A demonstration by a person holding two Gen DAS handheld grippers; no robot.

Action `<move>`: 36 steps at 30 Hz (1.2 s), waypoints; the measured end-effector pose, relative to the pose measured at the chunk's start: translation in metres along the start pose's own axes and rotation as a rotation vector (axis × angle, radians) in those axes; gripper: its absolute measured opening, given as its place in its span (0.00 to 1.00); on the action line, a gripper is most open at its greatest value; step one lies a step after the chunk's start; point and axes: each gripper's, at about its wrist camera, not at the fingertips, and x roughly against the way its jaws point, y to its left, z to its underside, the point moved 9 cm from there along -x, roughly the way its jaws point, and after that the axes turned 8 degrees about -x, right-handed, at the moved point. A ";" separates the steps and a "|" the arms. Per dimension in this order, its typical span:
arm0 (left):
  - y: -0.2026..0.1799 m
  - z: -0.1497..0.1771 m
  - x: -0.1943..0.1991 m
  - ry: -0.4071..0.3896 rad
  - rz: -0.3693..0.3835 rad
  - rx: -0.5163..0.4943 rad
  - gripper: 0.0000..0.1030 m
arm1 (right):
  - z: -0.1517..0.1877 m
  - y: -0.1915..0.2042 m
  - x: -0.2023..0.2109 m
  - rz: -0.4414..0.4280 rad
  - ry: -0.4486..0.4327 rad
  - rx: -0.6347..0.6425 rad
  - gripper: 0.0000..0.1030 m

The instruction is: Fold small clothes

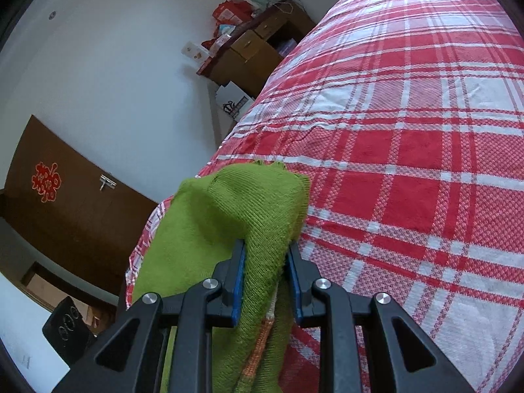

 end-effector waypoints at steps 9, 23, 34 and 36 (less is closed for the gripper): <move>0.016 -0.023 0.029 -0.107 -0.100 -0.009 0.82 | 0.002 -0.003 -0.003 0.056 0.000 0.012 0.34; 0.055 -0.028 -0.002 -0.072 -0.171 0.082 0.86 | 0.016 0.082 0.069 0.021 -0.195 0.259 0.49; 0.054 -0.016 -0.024 -0.007 -0.228 0.038 0.96 | 0.076 0.053 0.015 0.016 0.026 0.208 0.49; 0.053 -0.013 -0.029 -0.007 -0.219 0.043 0.97 | 0.077 0.051 0.012 0.010 0.021 0.203 0.49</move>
